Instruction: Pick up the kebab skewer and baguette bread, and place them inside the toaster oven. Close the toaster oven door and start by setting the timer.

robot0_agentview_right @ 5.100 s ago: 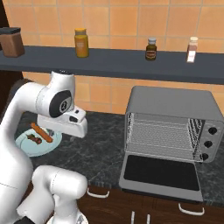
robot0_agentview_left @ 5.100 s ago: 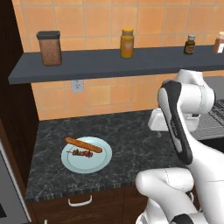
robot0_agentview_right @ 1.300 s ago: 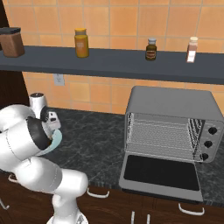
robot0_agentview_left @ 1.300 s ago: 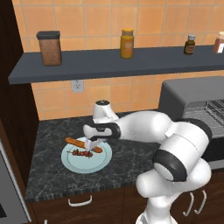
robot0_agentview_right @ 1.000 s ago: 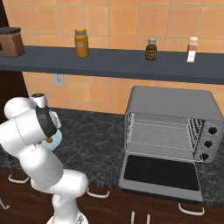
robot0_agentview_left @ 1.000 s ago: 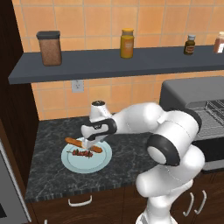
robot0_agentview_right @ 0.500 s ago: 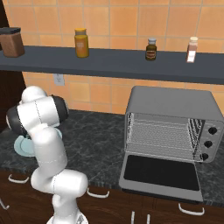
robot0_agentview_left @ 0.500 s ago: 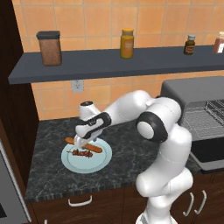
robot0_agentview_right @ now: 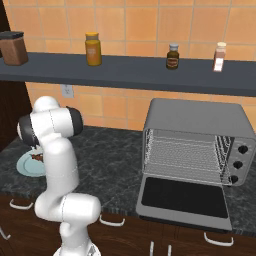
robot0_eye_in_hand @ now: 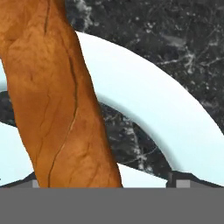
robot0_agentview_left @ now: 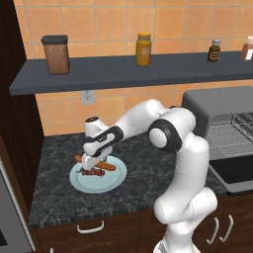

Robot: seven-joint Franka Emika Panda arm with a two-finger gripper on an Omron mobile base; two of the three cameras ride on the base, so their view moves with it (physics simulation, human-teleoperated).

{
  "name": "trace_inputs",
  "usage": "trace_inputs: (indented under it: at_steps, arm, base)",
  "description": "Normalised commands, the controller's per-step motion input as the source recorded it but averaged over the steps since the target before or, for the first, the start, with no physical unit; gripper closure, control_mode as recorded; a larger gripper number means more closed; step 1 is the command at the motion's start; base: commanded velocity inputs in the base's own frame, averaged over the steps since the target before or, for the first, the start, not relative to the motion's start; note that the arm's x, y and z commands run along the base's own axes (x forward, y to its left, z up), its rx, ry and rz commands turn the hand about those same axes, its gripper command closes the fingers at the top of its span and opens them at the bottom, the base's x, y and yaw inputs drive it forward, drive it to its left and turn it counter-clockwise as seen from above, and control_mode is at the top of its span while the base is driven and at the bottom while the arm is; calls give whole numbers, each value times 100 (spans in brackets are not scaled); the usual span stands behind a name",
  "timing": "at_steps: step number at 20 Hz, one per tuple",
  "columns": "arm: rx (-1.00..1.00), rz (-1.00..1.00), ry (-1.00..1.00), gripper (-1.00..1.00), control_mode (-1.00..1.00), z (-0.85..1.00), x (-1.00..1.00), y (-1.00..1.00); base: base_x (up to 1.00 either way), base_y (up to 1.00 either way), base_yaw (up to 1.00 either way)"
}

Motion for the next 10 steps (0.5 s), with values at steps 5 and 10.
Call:
trace_inputs:
  at_steps: [5,10]
  arm:
    - [-12,9,6,-100,-100,-31,-12,-7]
    - [0,0,0,100,-100,-4,1,3]
  base:
    - [0,0,0]
    - [0,0,0]
